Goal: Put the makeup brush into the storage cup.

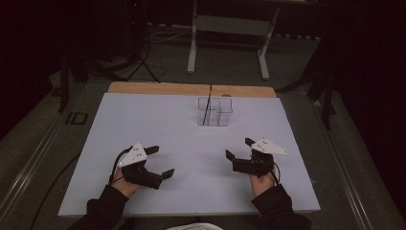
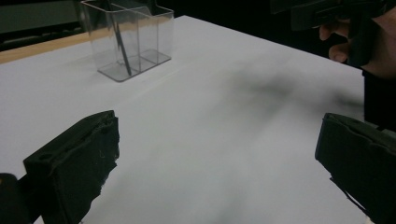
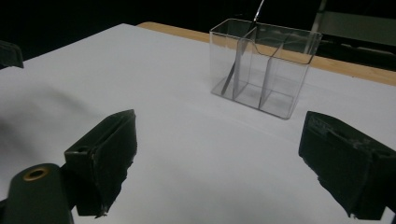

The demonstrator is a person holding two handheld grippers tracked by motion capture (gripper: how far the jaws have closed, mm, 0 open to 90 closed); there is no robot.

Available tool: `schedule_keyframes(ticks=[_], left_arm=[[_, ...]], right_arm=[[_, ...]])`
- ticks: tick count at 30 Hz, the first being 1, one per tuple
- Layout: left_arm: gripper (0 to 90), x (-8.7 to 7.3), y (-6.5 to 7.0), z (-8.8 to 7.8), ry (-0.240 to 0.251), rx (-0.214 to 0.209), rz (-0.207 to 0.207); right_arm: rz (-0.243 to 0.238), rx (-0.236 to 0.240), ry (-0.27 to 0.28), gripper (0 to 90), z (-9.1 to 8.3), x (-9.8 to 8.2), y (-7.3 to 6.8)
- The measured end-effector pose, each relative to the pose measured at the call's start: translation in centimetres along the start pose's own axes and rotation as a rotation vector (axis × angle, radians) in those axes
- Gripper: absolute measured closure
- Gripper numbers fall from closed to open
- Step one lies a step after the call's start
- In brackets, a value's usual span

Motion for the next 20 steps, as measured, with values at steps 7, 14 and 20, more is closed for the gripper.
schedule_keyframes(ticks=[7, 14, 20], left_arm=[[0.7, 0.03, 0.18, -0.25, 0.012, 0.011, 0.001], [0.7, -0.01, 0.39, 0.01, 0.009, -0.001, 0.008], [0.7, 0.24, 0.59, -0.04, 0.024, -0.02, 0.001]], right_arm=[[-0.009, 0.009, 0.013, 11.3, 0.08, -0.07, 0.08], [-0.02, 0.0, 0.006, 11.4, 0.28, -0.27, 0.24], [-0.015, 0.012, 0.014, 11.3, 0.22, -0.22, 0.22]])
Point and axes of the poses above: each handheld gripper's, and its own axes: z roughly forward along the jaws, x roughly out of its top, y roughly to its right, the point moved 9 cm from there along z, roughly forward along the jaws, and after that the axes turned 8 degrees about z, right-handed, at the moved point
